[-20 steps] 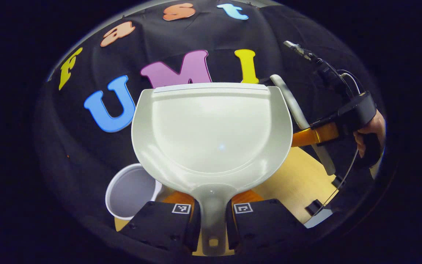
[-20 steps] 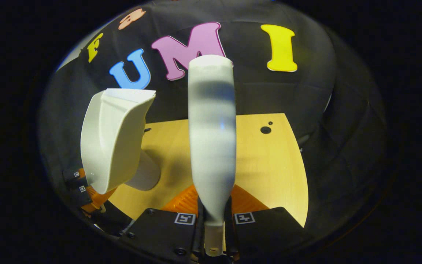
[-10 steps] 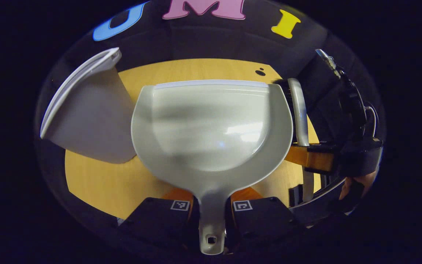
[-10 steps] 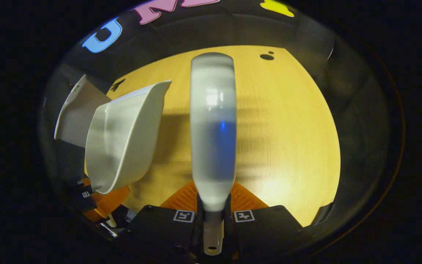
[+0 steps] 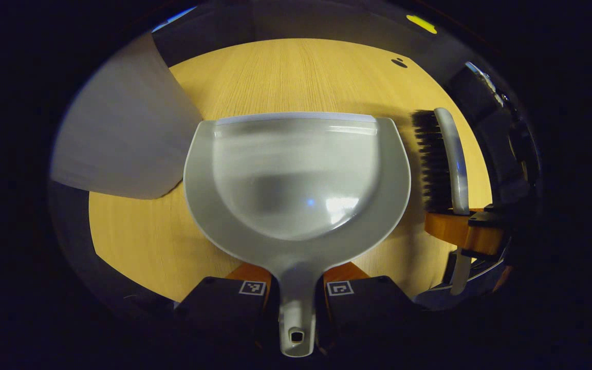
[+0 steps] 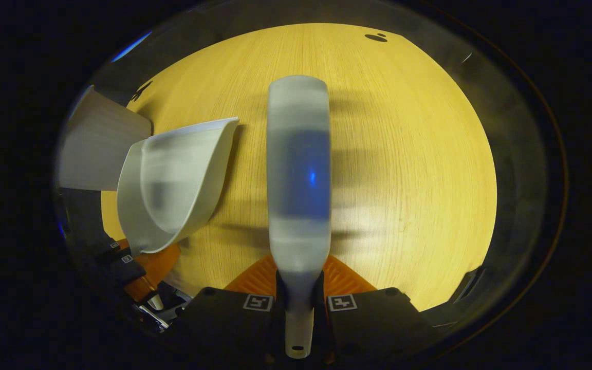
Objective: Pick up the small broom and dustpan from the desktop, sweep the trash into the dustpan with the broom, and then empty the trash into the garbage bin.
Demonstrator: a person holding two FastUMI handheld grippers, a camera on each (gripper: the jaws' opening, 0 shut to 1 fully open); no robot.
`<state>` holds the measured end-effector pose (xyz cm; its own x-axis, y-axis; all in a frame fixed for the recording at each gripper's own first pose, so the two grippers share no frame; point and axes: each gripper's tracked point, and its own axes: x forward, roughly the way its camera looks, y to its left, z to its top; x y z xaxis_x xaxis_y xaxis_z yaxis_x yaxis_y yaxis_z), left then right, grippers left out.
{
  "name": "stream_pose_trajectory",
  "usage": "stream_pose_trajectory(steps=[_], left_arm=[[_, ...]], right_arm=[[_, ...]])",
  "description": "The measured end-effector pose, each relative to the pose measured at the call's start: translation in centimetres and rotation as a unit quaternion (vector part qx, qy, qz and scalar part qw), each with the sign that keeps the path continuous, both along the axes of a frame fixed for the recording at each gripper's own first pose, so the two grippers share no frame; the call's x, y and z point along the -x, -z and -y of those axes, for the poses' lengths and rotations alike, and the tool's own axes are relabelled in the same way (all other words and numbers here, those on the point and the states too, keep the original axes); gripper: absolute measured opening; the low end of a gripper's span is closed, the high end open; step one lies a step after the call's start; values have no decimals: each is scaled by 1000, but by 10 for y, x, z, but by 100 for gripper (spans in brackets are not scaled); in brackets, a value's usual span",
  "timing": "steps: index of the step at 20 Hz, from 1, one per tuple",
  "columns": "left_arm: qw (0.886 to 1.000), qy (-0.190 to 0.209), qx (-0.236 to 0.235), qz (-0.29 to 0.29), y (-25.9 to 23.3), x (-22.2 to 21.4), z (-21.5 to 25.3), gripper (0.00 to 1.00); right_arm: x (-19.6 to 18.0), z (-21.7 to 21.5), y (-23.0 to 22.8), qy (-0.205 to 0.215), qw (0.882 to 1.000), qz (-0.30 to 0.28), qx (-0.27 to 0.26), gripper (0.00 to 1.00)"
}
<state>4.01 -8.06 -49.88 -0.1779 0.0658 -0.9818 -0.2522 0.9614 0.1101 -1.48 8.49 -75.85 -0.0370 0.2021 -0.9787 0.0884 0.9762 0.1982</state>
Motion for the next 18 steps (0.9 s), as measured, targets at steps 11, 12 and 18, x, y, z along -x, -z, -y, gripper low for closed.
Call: stream_pose_trajectory(steps=[11,12,18], left_arm=[[999,0,5,-46,-4,-10,-1,28],[999,0,8,-49,-2,-9,0,28],[997,-9,31,-71,-7,-2,8,30]], right_arm=[[14,-26,11,8,998,-60,-16,31],[13,-28,11,9,998,-59,-15,27],[14,-26,11,8,998,-61,-16,31]])
